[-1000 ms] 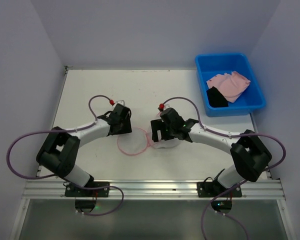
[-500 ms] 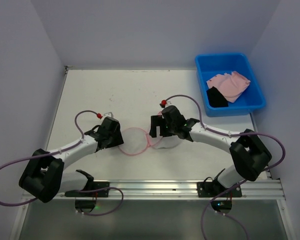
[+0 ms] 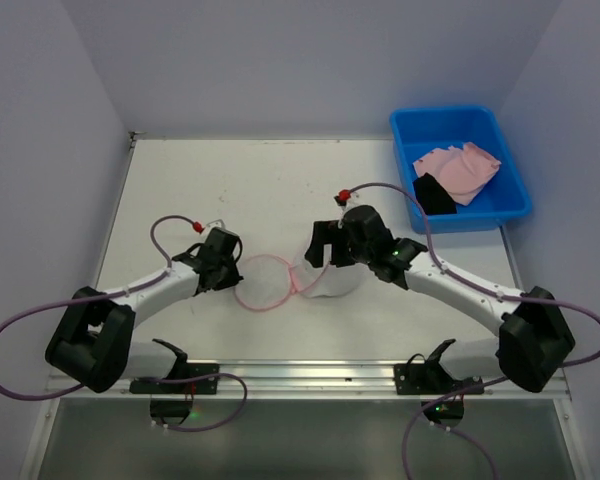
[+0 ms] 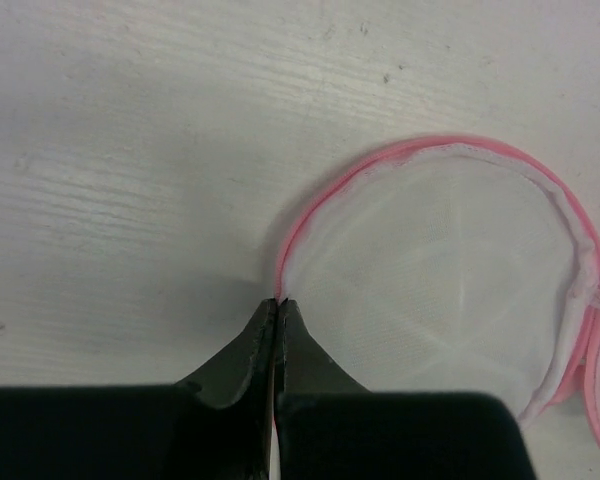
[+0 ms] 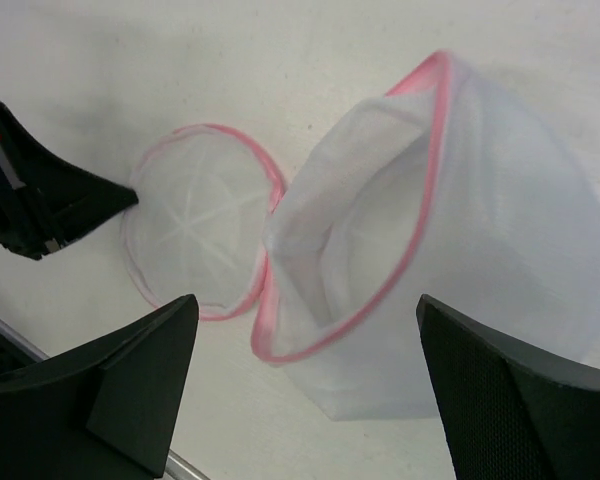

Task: Unzip the laundry bag and remove the bra

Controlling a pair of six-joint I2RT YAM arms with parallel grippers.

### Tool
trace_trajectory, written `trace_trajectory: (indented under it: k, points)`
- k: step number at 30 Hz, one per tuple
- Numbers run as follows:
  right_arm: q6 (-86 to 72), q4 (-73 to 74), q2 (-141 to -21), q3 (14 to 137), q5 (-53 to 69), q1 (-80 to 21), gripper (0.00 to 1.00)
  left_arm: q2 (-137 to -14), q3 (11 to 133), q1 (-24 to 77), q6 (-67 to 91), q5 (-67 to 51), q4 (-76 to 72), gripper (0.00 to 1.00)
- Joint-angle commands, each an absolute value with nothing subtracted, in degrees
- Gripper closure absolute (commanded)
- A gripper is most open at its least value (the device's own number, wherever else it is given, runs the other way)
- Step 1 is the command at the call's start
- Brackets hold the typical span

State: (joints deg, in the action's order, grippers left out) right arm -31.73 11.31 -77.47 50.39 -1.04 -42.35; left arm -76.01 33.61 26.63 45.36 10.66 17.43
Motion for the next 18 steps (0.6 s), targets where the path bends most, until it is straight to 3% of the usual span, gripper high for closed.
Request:
trace_trajectory:
  k: [1,7,12,14,18]
  points:
    - [-29.8,11.4,-72.6,49.6,-1.4,-39.2,0.08,-73.5,38.7,25.8,42.1,16.3,24.4,1.0]
    - [-29.1,8.2,-71.7,45.2,1.2,-32.9,0.14,-70.6,47.0,25.8,35.3,18.5,30.4,1.0]
    - [-29.4,6.2,-83.5,48.1,6.3,-32.9,0.36,-69.2,53.8,25.8,30.6,16.0,32.4,1.0]
    - [-30.0,4.5,-86.7,49.0,7.9,-33.2,0.49,-69.4,55.7,25.9,29.2,13.3,32.6,1.0]
    - [-30.5,4.2,-94.1,53.3,8.5,-35.6,0.58,-71.5,60.4,28.6,28.2,12.2,33.0,1.0]
